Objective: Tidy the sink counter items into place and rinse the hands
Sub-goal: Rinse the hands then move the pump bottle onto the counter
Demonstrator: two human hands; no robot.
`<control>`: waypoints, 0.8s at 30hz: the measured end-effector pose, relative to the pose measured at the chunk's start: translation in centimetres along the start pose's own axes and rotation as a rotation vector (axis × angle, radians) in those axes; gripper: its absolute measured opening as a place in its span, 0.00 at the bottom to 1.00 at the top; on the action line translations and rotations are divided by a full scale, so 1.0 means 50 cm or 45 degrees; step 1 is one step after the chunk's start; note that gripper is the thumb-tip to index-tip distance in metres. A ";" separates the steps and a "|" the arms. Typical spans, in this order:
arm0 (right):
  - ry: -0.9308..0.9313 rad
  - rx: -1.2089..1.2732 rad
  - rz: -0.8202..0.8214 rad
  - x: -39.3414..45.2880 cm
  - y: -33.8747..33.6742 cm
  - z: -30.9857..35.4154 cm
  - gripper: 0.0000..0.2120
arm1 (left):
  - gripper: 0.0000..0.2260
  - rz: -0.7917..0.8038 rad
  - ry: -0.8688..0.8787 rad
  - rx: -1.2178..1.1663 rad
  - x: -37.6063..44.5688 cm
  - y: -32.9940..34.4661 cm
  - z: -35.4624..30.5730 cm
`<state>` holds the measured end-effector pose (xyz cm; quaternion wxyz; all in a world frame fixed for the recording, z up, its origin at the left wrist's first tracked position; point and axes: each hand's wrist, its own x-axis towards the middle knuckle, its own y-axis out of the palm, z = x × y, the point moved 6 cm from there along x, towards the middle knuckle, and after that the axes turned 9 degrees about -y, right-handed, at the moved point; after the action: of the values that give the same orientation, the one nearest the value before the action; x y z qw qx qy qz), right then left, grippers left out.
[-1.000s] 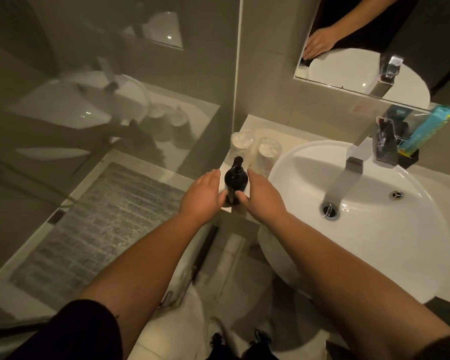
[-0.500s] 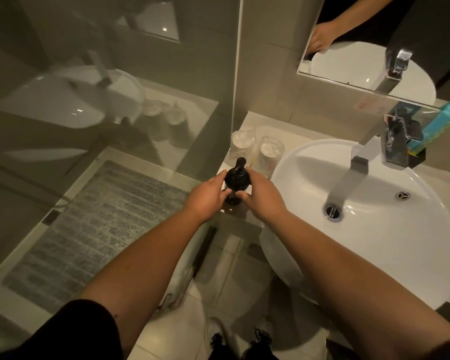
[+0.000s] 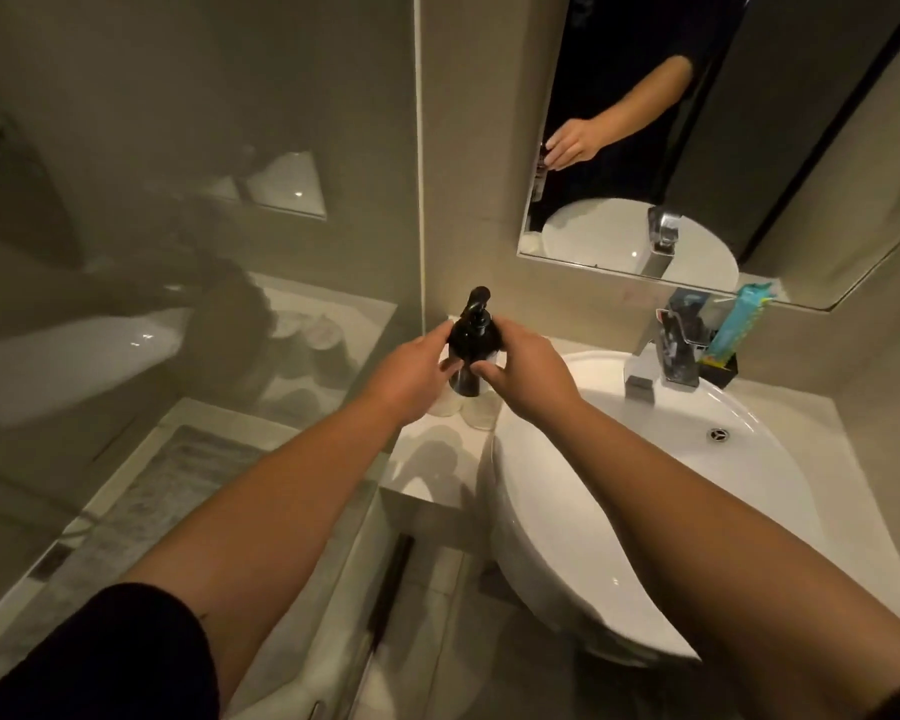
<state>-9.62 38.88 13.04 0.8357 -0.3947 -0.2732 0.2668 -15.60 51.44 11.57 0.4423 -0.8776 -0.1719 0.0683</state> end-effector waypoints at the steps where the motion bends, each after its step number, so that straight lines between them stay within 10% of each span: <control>1: -0.002 -0.012 -0.016 0.008 -0.014 -0.007 0.23 | 0.19 -0.001 0.015 0.014 0.013 -0.002 -0.014; 24: 0.298 0.035 -0.012 0.241 0.002 -0.395 0.22 | 0.18 0.261 0.030 0.016 0.421 0.252 -0.066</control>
<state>12.08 36.72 5.28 0.8685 -0.4103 -0.1720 0.2186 7.97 49.63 4.14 0.4406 -0.8885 -0.0755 0.1041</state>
